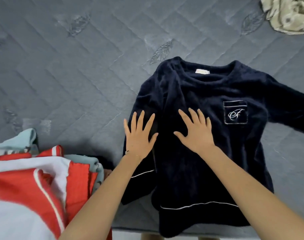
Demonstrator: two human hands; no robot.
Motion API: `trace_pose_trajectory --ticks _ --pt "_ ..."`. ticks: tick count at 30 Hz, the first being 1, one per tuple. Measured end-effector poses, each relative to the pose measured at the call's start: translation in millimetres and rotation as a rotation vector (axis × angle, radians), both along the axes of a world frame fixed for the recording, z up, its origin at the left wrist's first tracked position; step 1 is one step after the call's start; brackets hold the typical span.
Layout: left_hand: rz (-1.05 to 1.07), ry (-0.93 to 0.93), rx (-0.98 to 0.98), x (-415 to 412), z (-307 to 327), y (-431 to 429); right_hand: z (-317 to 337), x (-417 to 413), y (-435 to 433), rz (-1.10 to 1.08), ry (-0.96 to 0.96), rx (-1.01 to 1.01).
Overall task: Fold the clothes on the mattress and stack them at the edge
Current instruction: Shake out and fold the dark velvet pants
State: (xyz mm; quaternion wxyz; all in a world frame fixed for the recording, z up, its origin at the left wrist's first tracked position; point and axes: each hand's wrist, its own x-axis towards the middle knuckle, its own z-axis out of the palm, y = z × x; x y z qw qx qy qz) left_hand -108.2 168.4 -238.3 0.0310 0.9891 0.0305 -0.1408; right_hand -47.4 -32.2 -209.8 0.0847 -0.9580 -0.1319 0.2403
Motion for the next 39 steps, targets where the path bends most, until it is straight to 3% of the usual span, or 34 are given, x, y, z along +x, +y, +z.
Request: trace_pose_trajectory --ticks 4,7,10,15,19,23,29,33,39 --pt "0.221 0.057 -0.093 -8 -14 19 -6 0 29 0.031 0.024 -0.013" --pt "0.537 0.132 -0.281 -5 -22 24 -13 5 46 0.071 0.020 -0.019" --pt "0.692 0.097 -0.371 1 -28 27 -21 12 60 0.123 -0.002 -0.027" --pt "0.765 -0.047 -0.649 9 -33 27 -31 24 81 0.244 -0.063 0.054" --pt "0.657 -0.177 -0.814 10 -34 16 -37 30 92 0.392 -0.041 0.146" --pt "0.684 -0.124 -0.964 13 -40 14 -46 40 83 0.414 0.046 0.162" --pt "0.889 -0.136 -1.059 43 -48 23 -52 48 66 0.230 -0.056 0.360" --pt "1.088 0.007 -1.215 78 -46 22 -55 46 61 0.215 -0.020 0.353" --pt "0.891 0.205 -1.285 100 -40 13 -47 51 61 0.017 0.100 0.430"
